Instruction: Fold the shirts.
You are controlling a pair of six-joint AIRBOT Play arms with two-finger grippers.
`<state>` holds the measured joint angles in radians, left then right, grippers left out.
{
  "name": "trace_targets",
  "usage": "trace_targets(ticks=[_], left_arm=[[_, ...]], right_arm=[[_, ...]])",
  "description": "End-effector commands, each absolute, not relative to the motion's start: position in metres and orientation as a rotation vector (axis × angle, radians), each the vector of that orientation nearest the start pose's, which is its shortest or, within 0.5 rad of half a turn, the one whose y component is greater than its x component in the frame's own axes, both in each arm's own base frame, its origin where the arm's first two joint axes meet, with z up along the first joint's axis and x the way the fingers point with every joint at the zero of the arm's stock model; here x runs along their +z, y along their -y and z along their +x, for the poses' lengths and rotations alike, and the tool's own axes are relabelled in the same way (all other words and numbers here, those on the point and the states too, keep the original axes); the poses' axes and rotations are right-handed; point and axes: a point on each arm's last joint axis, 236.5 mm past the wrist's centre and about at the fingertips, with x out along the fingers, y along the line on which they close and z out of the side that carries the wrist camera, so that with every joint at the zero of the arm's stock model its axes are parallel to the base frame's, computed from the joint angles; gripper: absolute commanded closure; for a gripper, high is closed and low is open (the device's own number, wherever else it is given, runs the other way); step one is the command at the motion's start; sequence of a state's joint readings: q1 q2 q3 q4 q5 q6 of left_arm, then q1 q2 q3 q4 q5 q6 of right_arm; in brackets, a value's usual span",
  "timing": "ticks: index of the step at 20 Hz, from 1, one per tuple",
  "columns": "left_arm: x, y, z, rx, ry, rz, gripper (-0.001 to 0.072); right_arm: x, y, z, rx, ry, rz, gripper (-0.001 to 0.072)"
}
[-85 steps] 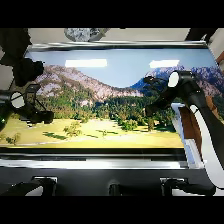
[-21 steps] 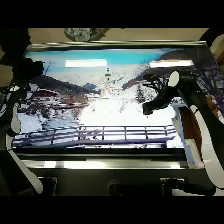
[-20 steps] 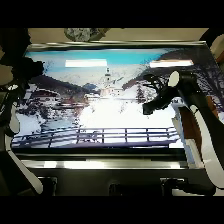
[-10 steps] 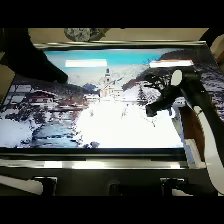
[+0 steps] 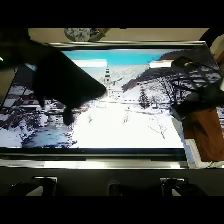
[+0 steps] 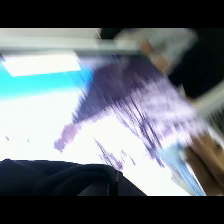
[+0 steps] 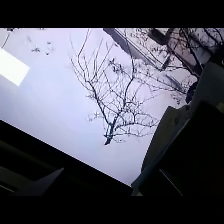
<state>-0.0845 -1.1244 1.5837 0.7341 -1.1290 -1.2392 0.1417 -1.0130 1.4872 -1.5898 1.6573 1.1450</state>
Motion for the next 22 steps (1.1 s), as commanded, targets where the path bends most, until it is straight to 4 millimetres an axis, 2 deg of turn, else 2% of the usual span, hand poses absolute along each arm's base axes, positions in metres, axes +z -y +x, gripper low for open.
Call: trace_targets(ticks=[1, 4, 5, 6, 7, 8, 9, 11, 14, 15, 16, 18, 20, 22], left_arm=[[0.222, 0.271, 0.31, -0.98, -0.829, -0.196, 0.0684], [0.131, 0.33, 0.27, -1.064, -1.037, -0.174, 0.0684], [0.105, 0.347, 0.257, -1.083, -1.1, -0.157, 0.0682], [0.088, 0.358, 0.245, -1.1, -1.159, -0.144, 0.065], [0.08, 0.364, 0.238, -1.107, -1.206, -0.144, 0.0415], [0.081, 0.364, 0.233, -1.108, -1.249, -0.152, 0.0132], [0.087, 0.355, 0.234, -1.109, -1.264, -0.128, 0.0071], [0.098, 0.311, 0.252, -1.028, -1.286, -0.032, 0.0072], [0.109, 0.204, 0.305, -0.677, -1.267, 0.081, 0.0072], [0.108, 0.171, 0.316, -0.562, -1.272, 0.066, 0.0072], [0.103, 0.149, 0.319, -0.486, -1.305, 0.026, 0.0072], [0.08, 0.123, 0.314, -0.405, -1.389, -0.059, 0.0072], [0.039, 0.113, 0.299, -0.371, -1.49, -0.095, 0.0071], [-0.002, 0.11, 0.284, -0.335, -1.559, -0.126, 0.0072]], right_arm=[[0.214, -0.031, 0.268, 0.326, -1.046, -0.473, 0.0046], [0.214, -0.03, 0.26, 0.329, -1.058, -0.473, 0.0046], [0.213, -0.03, 0.262, 0.329, -1.059, -0.473, 0.0046], [0.212, -0.03, 0.264, 0.33, -1.062, -0.473, 0.0046], [0.21, -0.031, 0.267, 0.33, -1.064, -0.473, 0.0046], [0.207, -0.031, 0.272, 0.332, -1.072, -0.474, 0.0046], [0.203, -0.032, 0.276, 0.335, -1.082, -0.475, 0.0046], [0.192, -0.034, 0.287, 0.346, -1.11, -0.481, 0.0046], [0.17, -0.038, 0.31, 0.377, -1.153, -0.506, 0.0043], [0.159, -0.043, 0.317, 0.401, -1.179, -0.503, 0.0043], [0.147, -0.051, 0.321, 0.448, -1.207, -0.497, 0.0042], [0.128, -0.079, 0.323, 0.585, -1.246, -0.445, 0.0041], [0.118, -0.113, 0.321, 0.737, -1.248, -0.367, 0.0033], [0.106, -0.131, 0.318, 0.82, -1.237, -0.321, 0.0025]])
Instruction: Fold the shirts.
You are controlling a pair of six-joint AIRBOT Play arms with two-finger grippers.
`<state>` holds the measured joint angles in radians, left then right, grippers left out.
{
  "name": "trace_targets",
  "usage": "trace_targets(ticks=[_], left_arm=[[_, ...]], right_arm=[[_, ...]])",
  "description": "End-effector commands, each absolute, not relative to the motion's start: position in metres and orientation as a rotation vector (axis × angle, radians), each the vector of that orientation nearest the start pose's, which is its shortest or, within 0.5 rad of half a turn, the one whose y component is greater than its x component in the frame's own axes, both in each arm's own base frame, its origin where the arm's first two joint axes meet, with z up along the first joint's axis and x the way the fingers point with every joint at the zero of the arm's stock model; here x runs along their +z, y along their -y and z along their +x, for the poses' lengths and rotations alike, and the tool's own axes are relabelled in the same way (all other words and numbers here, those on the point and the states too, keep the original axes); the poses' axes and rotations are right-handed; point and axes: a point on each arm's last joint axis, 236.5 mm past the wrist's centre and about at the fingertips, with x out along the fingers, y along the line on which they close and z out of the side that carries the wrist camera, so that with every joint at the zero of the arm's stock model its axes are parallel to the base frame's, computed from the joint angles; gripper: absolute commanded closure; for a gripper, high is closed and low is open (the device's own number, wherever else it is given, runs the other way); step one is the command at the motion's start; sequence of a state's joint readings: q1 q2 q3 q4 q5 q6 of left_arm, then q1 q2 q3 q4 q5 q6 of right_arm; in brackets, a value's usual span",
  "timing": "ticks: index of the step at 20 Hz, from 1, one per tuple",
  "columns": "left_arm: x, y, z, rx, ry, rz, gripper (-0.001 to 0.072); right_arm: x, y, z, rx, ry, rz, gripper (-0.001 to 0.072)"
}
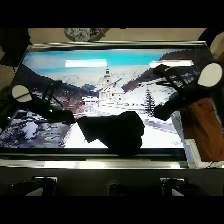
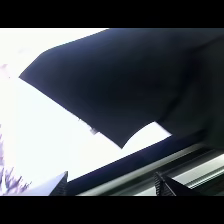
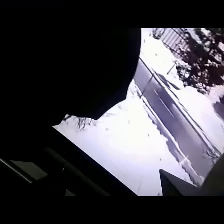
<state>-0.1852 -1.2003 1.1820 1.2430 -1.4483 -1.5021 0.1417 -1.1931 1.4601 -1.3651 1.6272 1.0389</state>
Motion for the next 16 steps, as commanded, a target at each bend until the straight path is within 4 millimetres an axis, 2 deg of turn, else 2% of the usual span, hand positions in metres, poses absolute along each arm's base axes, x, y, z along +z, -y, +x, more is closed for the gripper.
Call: trace_targets(ticks=[1, 4, 6, 9, 13, 14, 15, 16], left_arm=[[-0.021, 0.112, 0.281, -0.321, -1.572, -0.16, 0.0071], [-0.055, 0.143, 0.283, -0.361, -1.589, -0.331, 0.0073], [-0.072, 0.16, 0.291, -0.38, -1.603, -0.428, 0.0073], [-0.089, 0.178, 0.299, -0.417, -1.611, -0.52, 0.0073], [-0.107, 0.183, 0.303, -0.419, -1.621, -0.545, 0.0078], [-0.108, 0.182, 0.309, -0.419, -1.594, -0.533, 0.0113], [-0.109, 0.183, 0.313, -0.412, -1.575, -0.529, 0.0113], [-0.11, 0.184, 0.317, -0.404, -1.56, -0.527, 0.0163]], right_arm=[[0.097, -0.135, 0.311, 0.853, -1.254, -0.308, 0.0025], [0.067, -0.157, 0.285, 1.034, -1.269, -0.27, 0.0025], [0.056, -0.172, 0.273, 1.126, -1.232, -0.234, 0.0015], [0.036, -0.172, 0.263, 1.122, -1.27, -0.2, 0.0013], [0.015, -0.172, 0.251, 1.119, -1.32, -0.175, 0.0009], [0.011, -0.175, 0.246, 1.13, -1.329, -0.184, 0.0009], [0.008, -0.181, 0.242, 1.15, -1.324, -0.205, 0.0009], [0.004, -0.188, 0.241, 1.156, -1.313, -0.237, 0.001]])
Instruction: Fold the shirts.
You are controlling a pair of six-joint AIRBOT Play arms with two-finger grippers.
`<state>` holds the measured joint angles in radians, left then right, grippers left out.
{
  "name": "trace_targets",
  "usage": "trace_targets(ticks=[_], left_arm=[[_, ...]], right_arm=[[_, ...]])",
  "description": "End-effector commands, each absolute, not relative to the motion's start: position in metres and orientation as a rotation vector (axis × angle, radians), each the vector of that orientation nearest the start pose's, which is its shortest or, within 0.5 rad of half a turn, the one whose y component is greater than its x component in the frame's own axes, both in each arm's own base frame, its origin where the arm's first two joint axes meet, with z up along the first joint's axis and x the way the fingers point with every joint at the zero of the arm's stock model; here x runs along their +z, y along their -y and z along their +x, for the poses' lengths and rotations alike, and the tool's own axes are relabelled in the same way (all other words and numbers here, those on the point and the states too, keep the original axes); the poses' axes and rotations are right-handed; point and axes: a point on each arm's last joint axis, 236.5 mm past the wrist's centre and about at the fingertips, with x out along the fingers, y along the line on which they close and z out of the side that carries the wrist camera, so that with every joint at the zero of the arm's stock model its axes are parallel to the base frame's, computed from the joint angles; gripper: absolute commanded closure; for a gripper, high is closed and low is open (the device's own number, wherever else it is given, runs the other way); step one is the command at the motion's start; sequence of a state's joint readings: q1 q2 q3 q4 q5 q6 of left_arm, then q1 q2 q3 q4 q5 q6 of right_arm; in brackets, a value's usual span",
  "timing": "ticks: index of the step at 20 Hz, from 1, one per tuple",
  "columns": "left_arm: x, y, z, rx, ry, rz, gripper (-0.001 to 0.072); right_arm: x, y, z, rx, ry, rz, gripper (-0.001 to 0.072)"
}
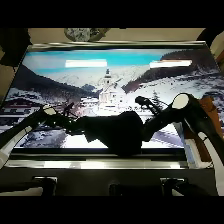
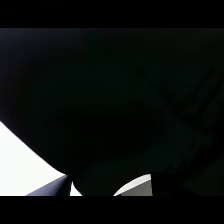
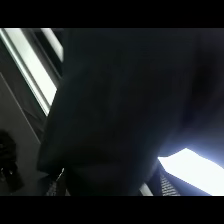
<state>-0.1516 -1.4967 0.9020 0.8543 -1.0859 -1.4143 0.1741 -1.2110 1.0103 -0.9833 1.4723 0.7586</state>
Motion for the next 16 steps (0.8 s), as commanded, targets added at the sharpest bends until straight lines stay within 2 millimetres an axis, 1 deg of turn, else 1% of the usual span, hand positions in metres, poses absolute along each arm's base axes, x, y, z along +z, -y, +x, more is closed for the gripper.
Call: trace_targets(ticks=[1, 2, 3, 4, 5, 6, 7, 8, 9, 10, 11, 12, 13, 14, 15, 16], left_arm=[[-0.11, 0.185, 0.319, -0.389, -1.555, -0.536, 0.0401], [-0.11, 0.186, 0.321, -0.372, -1.547, -0.548, 0.0565], [-0.11, 0.185, 0.322, -0.363, -1.545, -0.555, 0.0651], [-0.11, 0.185, 0.323, -0.364, -1.542, -0.554, 0.0681], [-0.106, 0.184, 0.326, -0.366, -1.529, -0.555, 0.0682], [-0.095, 0.184, 0.333, -0.383, -1.494, -0.544, 0.0684], [-0.078, 0.184, 0.344, -0.413, -1.43, -0.519, 0.0685], [-0.049, 0.185, 0.361, -0.459, -1.325, -0.475, 0.0685], [-0.007, 0.185, 0.379, -0.497, -1.197, -0.429, 0.0686], [0.039, 0.184, 0.394, -0.517, -1.068, -0.391, 0.0685], [0.101, 0.181, 0.407, -0.536, -0.91, -0.355, 0.0685], [0.167, 0.178, 0.412, -0.554, -0.75, -0.336, 0.0685], [0.24, 0.173, 0.41, -0.567, -0.577, -0.316, 0.0685], [0.322, 0.163, 0.397, -0.571, -0.38, -0.297, 0.0685], [0.395, 0.15, 0.376, -0.565, -0.197, -0.28, 0.0685], [0.467, 0.134, 0.344, -0.544, -0.007, -0.258, 0.0685]], right_arm=[[-0.001, -0.196, 0.242, 1.153, -1.294, -0.274, 0.0014], [-0.005, -0.2, 0.246, 1.123, -1.287, -0.295, 0.0058], [-0.01, -0.202, 0.25, 1.076, -1.291, -0.311, 0.0169], [-0.013, -0.201, 0.254, 1.038, -1.293, -0.324, 0.0292], [-0.015, -0.199, 0.257, 1.013, -1.292, -0.332, 0.0604], [-0.014, -0.199, 0.258, 0.999, -1.297, -0.32, 0.0665], [-0.01, -0.198, 0.261, 0.996, -1.277, -0.33, 0.0665], [0.0, -0.196, 0.268, 0.998, -1.227, -0.374, 0.0666], [0.017, -0.19, 0.279, 0.969, -1.168, -0.435, 0.0666], [0.041, -0.181, 0.295, 0.923, -1.089, -0.507, 0.0666], [0.08, -0.168, 0.316, 0.836, -0.983, -0.585, 0.0665], [0.129, -0.153, 0.337, 0.723, -0.864, -0.63, 0.0665], [0.195, -0.134, 0.354, 0.582, -0.71, -0.65, 0.0665], [0.262, -0.118, 0.358, 0.464, -0.554, -0.635, 0.0665], [0.334, -0.103, 0.349, 0.367, -0.381, -0.595, 0.0664], [0.393, -0.095, 0.33, 0.32, -0.229, -0.559, 0.0664]])
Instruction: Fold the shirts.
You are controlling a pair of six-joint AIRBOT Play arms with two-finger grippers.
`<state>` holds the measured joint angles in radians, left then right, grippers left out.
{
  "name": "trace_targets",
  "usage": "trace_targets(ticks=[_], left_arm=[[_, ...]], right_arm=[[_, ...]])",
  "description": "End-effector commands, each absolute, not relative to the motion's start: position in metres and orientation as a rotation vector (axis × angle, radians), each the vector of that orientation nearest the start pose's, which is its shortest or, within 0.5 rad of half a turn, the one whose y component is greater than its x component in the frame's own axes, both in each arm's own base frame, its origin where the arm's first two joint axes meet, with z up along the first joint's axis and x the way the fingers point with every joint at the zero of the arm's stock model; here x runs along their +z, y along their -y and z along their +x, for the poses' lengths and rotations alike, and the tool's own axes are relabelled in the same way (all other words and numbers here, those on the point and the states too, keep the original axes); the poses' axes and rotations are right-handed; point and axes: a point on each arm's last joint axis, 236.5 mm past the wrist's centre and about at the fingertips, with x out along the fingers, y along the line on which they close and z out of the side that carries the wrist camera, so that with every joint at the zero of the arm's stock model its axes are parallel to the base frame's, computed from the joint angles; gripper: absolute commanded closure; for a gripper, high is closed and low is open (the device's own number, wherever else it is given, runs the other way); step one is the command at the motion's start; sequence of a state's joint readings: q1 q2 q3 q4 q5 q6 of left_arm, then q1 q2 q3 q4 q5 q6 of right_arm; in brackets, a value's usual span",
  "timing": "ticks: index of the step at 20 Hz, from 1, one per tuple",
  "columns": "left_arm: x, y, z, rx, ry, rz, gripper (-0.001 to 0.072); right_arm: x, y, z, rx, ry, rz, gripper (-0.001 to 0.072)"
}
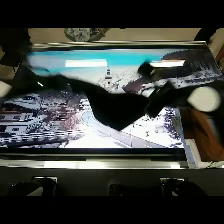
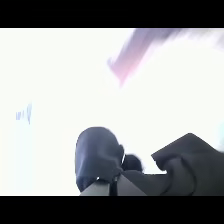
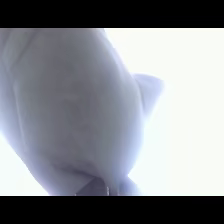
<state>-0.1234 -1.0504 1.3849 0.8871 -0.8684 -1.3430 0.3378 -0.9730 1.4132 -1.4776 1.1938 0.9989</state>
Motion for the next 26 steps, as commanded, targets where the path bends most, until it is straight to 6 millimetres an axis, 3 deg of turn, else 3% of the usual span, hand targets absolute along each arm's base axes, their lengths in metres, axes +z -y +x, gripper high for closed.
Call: trace_targets(ticks=[1, 2, 3, 4, 6, 9, 12, 14, 15, 16, 19, 21, 24, 26], left_arm=[[0.52, 0.12, 0.311, -0.525, 0.144, -0.246, 0.0685], [0.563, 0.11, 0.276, -0.515, 0.266, -0.248, 0.0686], [0.588, 0.108, 0.245, -0.523, 0.339, -0.243, 0.0685], [0.6, 0.107, 0.225, -0.532, 0.377, -0.242, 0.0686], [0.603, 0.108, 0.207, -0.541, 0.385, -0.238, 0.0685], [0.586, 0.104, 0.216, -0.495, 0.317, -0.185, 0.0685], [0.56, 0.091, 0.253, -0.409, 0.223, -0.131, 0.0685], [0.519, 0.091, 0.298, -0.386, 0.073, -0.104, 0.0685], [0.487, 0.093, 0.326, -0.381, -0.033, -0.099, 0.0685], [0.453, 0.096, 0.354, -0.382, -0.134, -0.106, 0.0685], [0.332, 0.099, 0.443, -0.364, -0.409, -0.132, 0.0683], [0.252, 0.099, 0.493, -0.351, -0.559, -0.14, 0.0682], [0.145, 0.101, 0.541, -0.328, -0.742, -0.177, 0.068], [0.089, 0.103, 0.547, -0.316, -0.871, -0.215, 0.0679]], right_arm=[[0.437, -0.087, 0.306, 0.292, -0.106, -0.536, 0.0664], [0.467, -0.081, 0.281, 0.282, -0.017, -0.511, 0.0665], [0.479, -0.077, 0.261, 0.285, 0.015, -0.464, 0.0665], [0.476, -0.076, 0.248, 0.302, -0.004, -0.419, 0.0665], [0.449, -0.076, 0.238, 0.337, -0.119, -0.409, 0.0664], [0.405, -0.073, 0.233, 0.365, -0.307, -0.437, 0.0664], [0.36, -0.076, 0.24, 0.378, -0.52, -0.392, 0.0664], [0.31, -0.082, 0.246, 0.41, -0.761, -0.399, 0.0664], [0.284, -0.085, 0.255, 0.424, -0.875, -0.422, 0.0665], [0.262, -0.09, 0.272, 0.435, -0.943, -0.45, 0.0665], [0.191, -0.12, 0.356, 0.449, -0.994, -0.472, 0.0662], [0.116, -0.137, 0.397, 0.453, -1.11, -0.457, 0.0662], [0.009, -0.165, 0.432, 0.485, -1.266, -0.391, 0.0662], [-0.027, -0.18, 0.447, 0.503, -1.27, -0.349, 0.0662]])
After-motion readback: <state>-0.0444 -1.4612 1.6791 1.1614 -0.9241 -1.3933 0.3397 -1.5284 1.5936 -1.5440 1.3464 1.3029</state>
